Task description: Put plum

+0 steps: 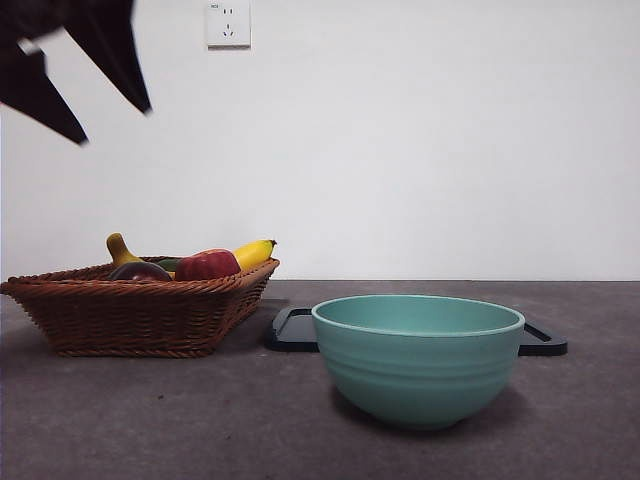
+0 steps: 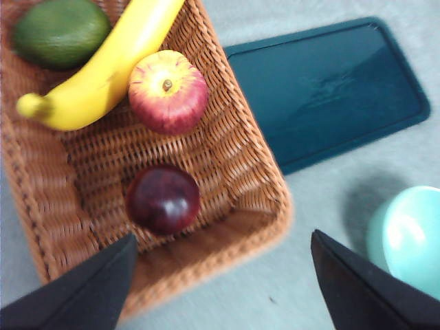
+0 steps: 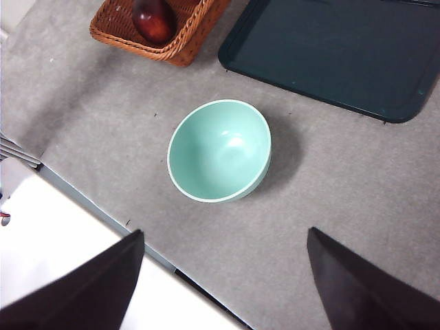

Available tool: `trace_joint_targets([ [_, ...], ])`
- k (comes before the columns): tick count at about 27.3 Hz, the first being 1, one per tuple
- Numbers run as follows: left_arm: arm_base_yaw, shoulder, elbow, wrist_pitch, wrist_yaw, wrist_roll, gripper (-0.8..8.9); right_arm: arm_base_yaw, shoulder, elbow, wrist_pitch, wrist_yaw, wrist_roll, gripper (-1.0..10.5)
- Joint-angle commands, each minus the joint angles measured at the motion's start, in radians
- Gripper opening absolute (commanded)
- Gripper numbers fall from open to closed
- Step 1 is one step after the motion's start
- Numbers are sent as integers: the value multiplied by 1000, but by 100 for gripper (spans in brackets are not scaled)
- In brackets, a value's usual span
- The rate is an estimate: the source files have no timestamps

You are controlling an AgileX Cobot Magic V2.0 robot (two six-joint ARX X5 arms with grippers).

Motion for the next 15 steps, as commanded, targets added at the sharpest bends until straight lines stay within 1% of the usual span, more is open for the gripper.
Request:
trace_joint_targets([
  [1, -14, 66, 25, 36, -40, 14, 403, 3, 4, 19, 10, -2, -3, 380],
  [4, -23, 127, 25, 61, -65, 32, 403, 3, 4, 19, 10, -2, -3, 380],
  [11, -29, 267, 25, 132, -82, 51, 403, 3, 4, 19, 9, -2, -3, 380],
  [13, -29, 304, 25, 145, -117, 63, 403, 3, 4, 19, 9, -2, -3, 380],
  [15, -29, 334, 25, 154, -124, 81, 403, 3, 4, 19, 9, -2, -3, 380],
])
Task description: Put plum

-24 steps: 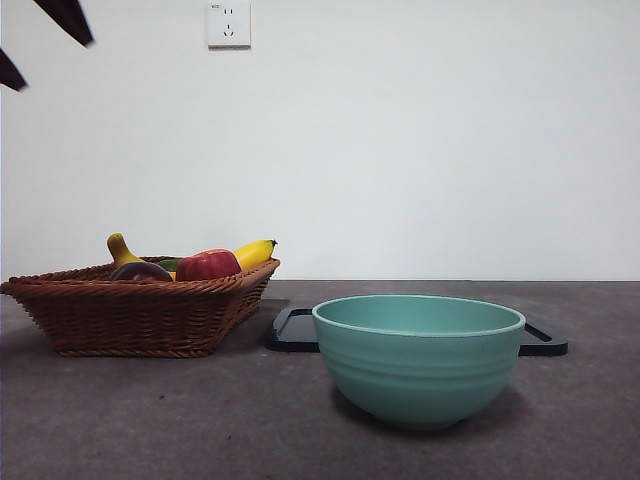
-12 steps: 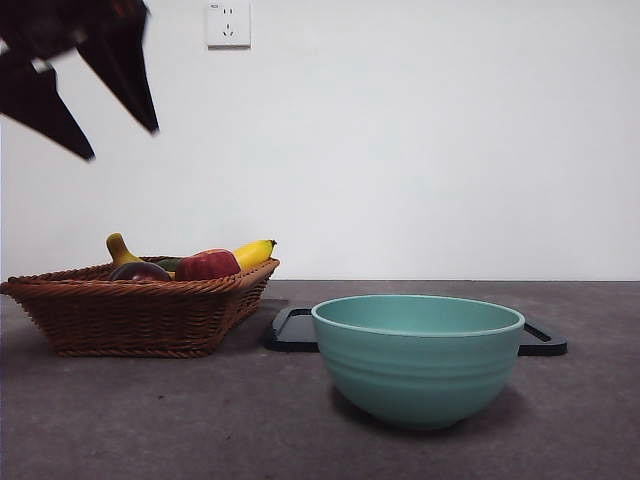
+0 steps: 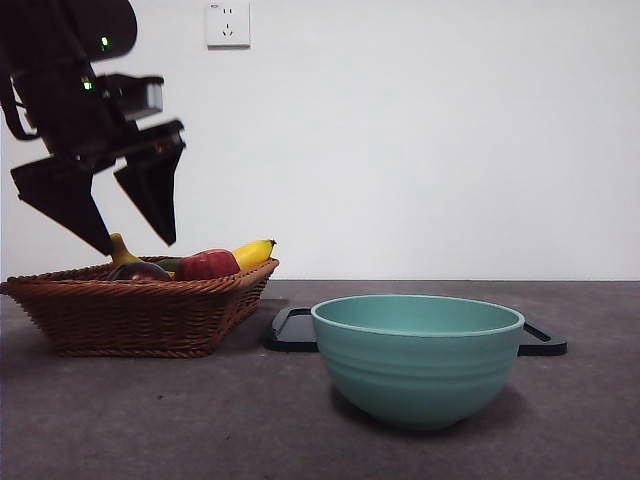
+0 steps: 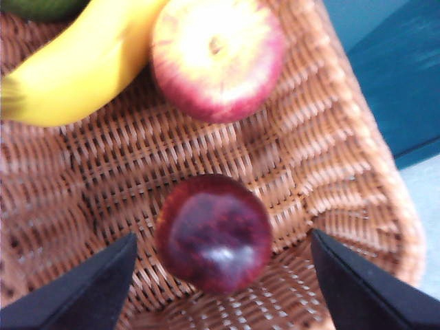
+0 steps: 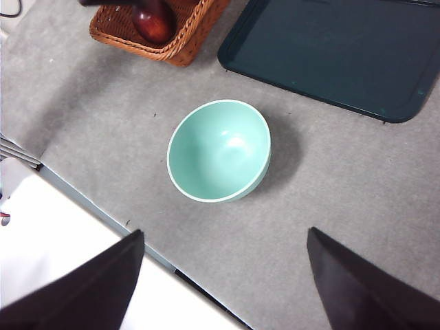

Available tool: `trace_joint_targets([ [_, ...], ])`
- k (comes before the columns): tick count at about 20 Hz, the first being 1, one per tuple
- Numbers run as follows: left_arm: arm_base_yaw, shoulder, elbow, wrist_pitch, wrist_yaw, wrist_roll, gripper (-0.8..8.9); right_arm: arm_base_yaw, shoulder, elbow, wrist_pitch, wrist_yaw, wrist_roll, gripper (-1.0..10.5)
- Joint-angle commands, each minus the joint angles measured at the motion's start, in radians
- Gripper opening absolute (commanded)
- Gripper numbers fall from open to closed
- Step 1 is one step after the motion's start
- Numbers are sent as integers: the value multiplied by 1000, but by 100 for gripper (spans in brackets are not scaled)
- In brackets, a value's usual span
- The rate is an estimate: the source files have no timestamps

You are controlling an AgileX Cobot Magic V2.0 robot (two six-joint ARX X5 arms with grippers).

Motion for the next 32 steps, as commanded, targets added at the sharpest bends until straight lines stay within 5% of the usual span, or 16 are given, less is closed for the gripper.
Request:
trace_joint_targets([
  [1, -4, 45, 24, 19, -6, 31, 403, 3, 4, 19, 9, -2, -3, 380],
  [12, -4, 156, 24, 57, -6, 32, 398, 3, 4, 19, 9, -2, 7, 380],
  [17, -4, 156, 24, 51, -5, 31, 276, 3, 4, 19, 10, -2, 7, 380],
  [24, -14, 23, 26, 24, 3, 21, 276, 3, 4, 19, 10, -2, 7, 380],
  [32, -250, -221, 26, -49, 3, -3, 277, 3, 4, 19, 10, -2, 7, 380],
])
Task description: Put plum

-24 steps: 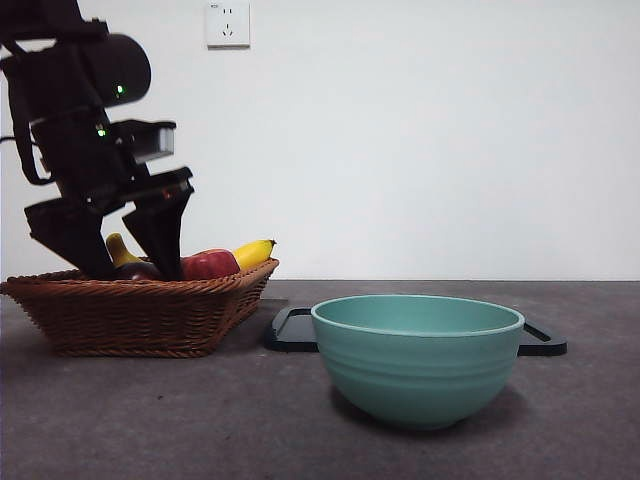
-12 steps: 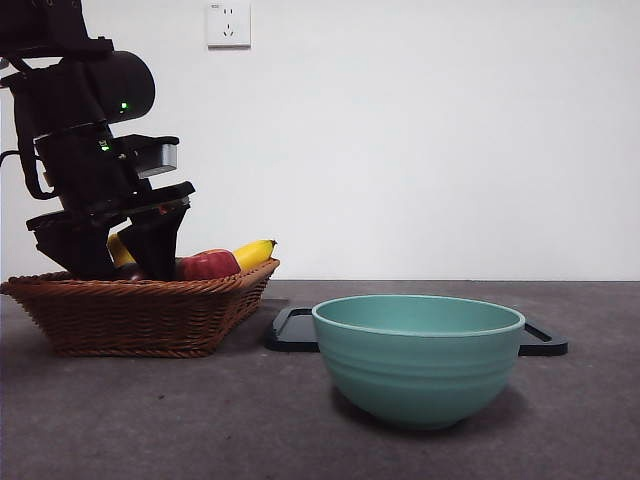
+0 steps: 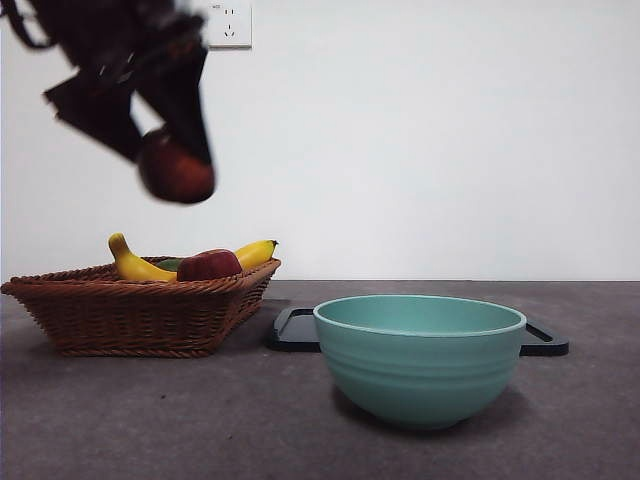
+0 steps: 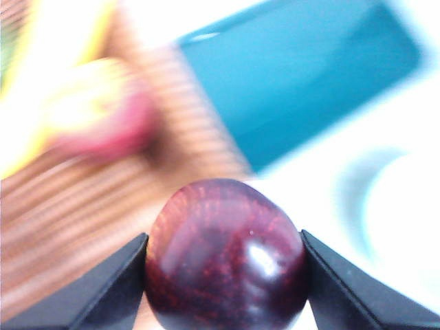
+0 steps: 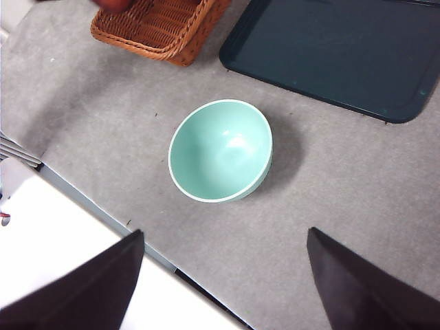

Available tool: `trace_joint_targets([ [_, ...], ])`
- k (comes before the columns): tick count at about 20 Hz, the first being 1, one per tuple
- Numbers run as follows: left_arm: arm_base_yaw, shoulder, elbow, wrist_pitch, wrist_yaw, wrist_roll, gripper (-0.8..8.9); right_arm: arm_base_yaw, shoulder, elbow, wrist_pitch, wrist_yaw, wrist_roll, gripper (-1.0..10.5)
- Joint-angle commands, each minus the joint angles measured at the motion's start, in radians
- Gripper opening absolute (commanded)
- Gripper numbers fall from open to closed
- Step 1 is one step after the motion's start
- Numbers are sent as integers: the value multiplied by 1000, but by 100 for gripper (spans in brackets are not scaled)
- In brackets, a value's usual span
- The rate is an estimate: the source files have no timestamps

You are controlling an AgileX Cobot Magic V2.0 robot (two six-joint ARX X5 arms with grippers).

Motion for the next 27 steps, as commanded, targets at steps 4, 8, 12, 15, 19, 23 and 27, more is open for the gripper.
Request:
trace_joint_targets([
  [4, -233, -2, 21, 45, 3, -16, 277, 3, 4, 19, 10, -2, 6, 380],
  [8, -326, 64, 21, 97, 2, -16, 277, 3, 4, 19, 9, -2, 6, 380],
  [12, -377, 152, 21, 138, 2, -12, 277, 3, 4, 19, 10, -2, 6, 380],
  [15, -401, 224, 21, 177, 2, -11, 277, 3, 4, 19, 9, -2, 6, 380],
  [19, -430, 309, 21, 213, 2, -7, 277, 3, 4, 19, 9, -2, 6, 380],
  [23, -446, 366, 21, 238, 2, -4, 276, 3, 4, 19, 9, -2, 6, 380],
  [27, -455, 403, 21, 249, -2, 15, 277, 3, 4, 19, 9, -1, 6, 380],
])
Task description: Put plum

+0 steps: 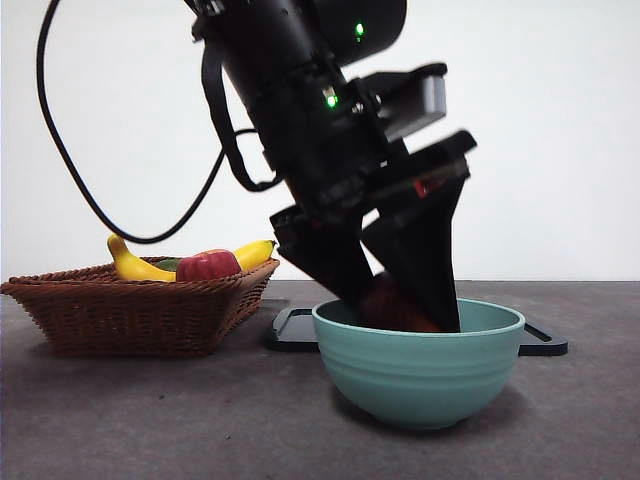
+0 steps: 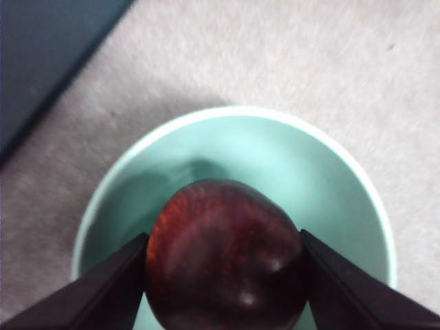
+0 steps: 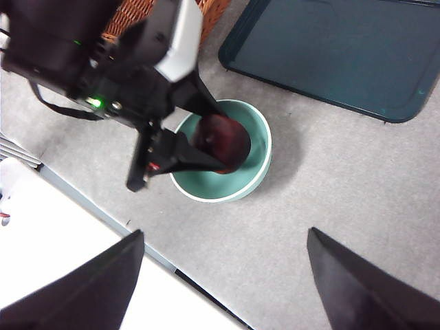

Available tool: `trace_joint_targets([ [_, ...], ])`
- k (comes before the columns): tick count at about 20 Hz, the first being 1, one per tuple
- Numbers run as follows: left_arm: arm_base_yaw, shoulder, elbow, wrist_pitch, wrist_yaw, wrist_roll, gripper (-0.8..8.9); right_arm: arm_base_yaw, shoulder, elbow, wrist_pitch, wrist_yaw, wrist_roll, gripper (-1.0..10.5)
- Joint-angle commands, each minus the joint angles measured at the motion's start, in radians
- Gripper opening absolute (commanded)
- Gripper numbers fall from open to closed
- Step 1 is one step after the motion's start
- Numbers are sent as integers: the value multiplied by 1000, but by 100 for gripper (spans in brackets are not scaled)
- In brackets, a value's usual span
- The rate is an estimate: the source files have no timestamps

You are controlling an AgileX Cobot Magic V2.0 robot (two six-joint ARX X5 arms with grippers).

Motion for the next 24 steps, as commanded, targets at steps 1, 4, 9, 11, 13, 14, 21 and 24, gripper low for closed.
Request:
trace_joint_targets([
  [1, -16, 35, 21, 14, -2, 26, 279, 3, 4, 19, 9, -1, 5, 380],
  [4, -25, 39, 21, 13, -2, 27, 290, 3, 4, 19, 9, -1, 5, 380],
  [9, -30, 39, 21, 13, -2, 26, 404, 3, 4, 19, 9, -2, 5, 380],
  [11, -29, 39, 21, 13, -2, 25, 403, 3, 4, 19, 9, -2, 5, 380],
  [13, -29, 31, 21, 12, -2, 22, 403, 3, 4, 19, 9, -2, 5, 380],
  [14, -29, 23, 21, 13, -2, 21, 403, 3, 4, 19, 9, -1, 5, 380],
  [21, 1, -172, 21, 13, -2, -6, 403, 3, 4, 19, 10, -1, 5, 380],
  [24, 42, -296, 21, 0, -2, -13, 403, 3, 4, 19, 10, -1, 5, 380],
])
